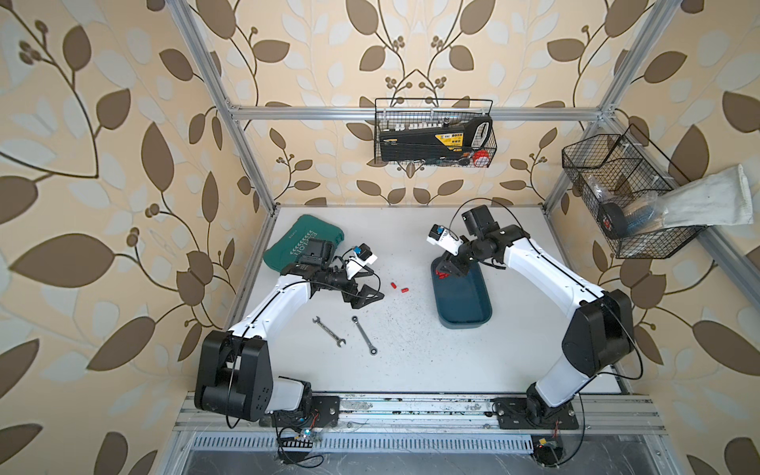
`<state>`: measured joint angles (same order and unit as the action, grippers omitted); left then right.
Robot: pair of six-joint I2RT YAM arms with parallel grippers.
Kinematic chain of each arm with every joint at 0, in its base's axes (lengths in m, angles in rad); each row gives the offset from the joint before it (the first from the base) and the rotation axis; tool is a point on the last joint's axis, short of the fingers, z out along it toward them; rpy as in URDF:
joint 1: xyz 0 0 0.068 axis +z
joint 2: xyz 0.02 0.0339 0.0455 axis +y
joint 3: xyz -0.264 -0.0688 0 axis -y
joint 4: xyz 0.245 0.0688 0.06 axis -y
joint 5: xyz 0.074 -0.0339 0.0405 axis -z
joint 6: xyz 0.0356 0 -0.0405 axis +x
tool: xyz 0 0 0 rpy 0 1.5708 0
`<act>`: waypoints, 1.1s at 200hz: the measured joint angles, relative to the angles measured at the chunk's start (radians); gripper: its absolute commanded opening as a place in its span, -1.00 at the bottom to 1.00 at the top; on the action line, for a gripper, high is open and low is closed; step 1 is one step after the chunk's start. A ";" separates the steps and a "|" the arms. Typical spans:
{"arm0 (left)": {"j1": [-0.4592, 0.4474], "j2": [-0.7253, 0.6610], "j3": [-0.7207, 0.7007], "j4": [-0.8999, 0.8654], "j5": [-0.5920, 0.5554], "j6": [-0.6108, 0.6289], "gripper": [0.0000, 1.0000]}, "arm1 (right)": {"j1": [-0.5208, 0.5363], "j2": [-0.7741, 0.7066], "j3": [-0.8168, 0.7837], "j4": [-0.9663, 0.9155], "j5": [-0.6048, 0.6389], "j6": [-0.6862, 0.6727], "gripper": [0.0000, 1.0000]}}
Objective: Take the screw protection sleeves out of the storage box
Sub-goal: Pick up the screw protection sleeve from the storage box.
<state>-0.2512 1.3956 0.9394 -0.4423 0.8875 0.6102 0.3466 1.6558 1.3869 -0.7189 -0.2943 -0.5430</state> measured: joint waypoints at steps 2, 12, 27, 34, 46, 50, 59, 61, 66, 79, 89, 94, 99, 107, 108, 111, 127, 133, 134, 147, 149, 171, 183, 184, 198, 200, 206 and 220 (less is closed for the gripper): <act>-0.004 0.006 0.000 0.002 0.000 0.000 0.97 | -0.006 -0.003 -0.010 0.002 0.008 0.000 -0.01; -0.021 0.026 0.001 0.011 -0.001 -0.002 0.97 | -0.027 -0.012 -0.056 0.024 0.039 0.000 -0.02; -0.040 0.041 0.001 0.029 -0.003 -0.012 0.97 | -0.040 -0.013 -0.127 0.069 0.109 -0.002 -0.04; -0.046 0.043 0.000 0.041 -0.003 -0.016 0.97 | -0.040 -0.012 -0.154 0.087 0.144 -0.002 -0.06; -0.052 0.043 -0.003 0.055 -0.002 -0.017 0.97 | -0.039 -0.006 -0.182 0.109 0.204 -0.002 -0.08; -0.054 0.043 -0.003 0.058 -0.003 -0.017 0.97 | -0.039 0.000 -0.185 0.119 0.225 -0.002 -0.09; -0.056 0.043 -0.006 0.064 -0.006 -0.018 0.97 | -0.039 0.015 -0.186 0.143 0.263 0.000 -0.11; -0.056 0.043 -0.006 0.064 -0.007 -0.017 0.97 | -0.039 0.019 -0.186 0.153 0.273 0.001 -0.12; -0.056 0.043 -0.007 0.064 -0.010 -0.017 0.97 | -0.039 0.031 -0.186 0.171 0.294 0.004 -0.14; -0.056 0.043 -0.008 0.065 -0.017 -0.017 0.97 | -0.039 0.062 -0.186 0.212 0.338 0.021 -0.17; -0.056 0.043 -0.008 0.065 -0.021 -0.017 0.97 | -0.038 0.085 -0.186 0.238 0.362 0.039 -0.19; -0.056 0.043 -0.008 0.066 -0.022 -0.017 0.97 | -0.037 0.097 -0.186 0.249 0.374 0.048 -0.20; -0.056 0.043 -0.008 0.066 -0.022 -0.017 0.97 | -0.036 0.111 -0.186 0.261 0.386 0.056 -0.22; -0.056 0.043 -0.008 0.066 -0.023 -0.017 0.97 | -0.032 0.129 -0.186 0.278 0.404 0.070 -0.23; -0.056 0.043 -0.008 0.066 -0.023 -0.017 0.97 | -0.031 0.132 -0.186 0.281 0.408 0.072 -0.23; -0.056 0.043 -0.008 0.066 -0.023 -0.016 0.97 | -0.029 0.139 -0.186 0.286 0.413 0.077 -0.24; -0.056 0.043 -0.008 0.066 -0.023 -0.016 0.97 | -0.020 0.167 -0.186 0.315 0.440 0.107 -0.28; -0.056 0.043 -0.008 0.066 -0.024 -0.016 0.97 | -0.017 0.176 -0.186 0.324 0.448 0.117 -0.30; -0.056 0.043 -0.008 0.066 -0.024 -0.016 0.97 | -0.016 0.177 -0.186 0.325 0.449 0.119 -0.30; -0.056 0.043 -0.008 0.066 -0.025 -0.016 0.97 | -0.009 0.192 -0.186 0.345 0.467 0.141 -0.32; -0.056 0.043 -0.008 0.066 -0.025 -0.015 0.97 | -0.008 0.194 -0.186 0.349 0.471 0.145 -0.33; -0.056 0.042 -0.008 0.065 -0.026 -0.014 0.97 | 0.005 0.216 -0.186 0.379 0.512 0.179 -0.32; -0.056 0.042 -0.008 0.063 -0.027 -0.014 0.97 | 0.009 0.231 -0.186 0.390 0.536 0.195 -0.28; -0.056 0.042 -0.008 0.063 -0.028 -0.013 0.97 | 0.010 0.232 -0.186 0.390 0.538 0.197 -0.28; -0.056 0.042 -0.008 0.063 -0.031 -0.013 0.97 | 0.014 0.250 -0.186 0.396 0.563 0.215 -0.26; -0.056 0.042 -0.008 0.063 -0.031 -0.013 0.97 | 0.015 0.253 -0.186 0.396 0.566 0.216 -0.26; -0.056 0.042 -0.009 0.063 -0.032 -0.013 0.97 | 0.016 0.258 -0.186 0.396 0.575 0.223 -0.26; -0.056 0.042 -0.009 0.062 -0.034 -0.012 0.97 | 0.018 0.265 -0.186 0.396 0.593 0.237 -0.26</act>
<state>-0.3077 1.4380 0.9306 -0.3805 0.8539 0.5983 0.3645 1.9205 1.2007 -0.3233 0.2985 -0.3061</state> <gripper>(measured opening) 0.987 0.369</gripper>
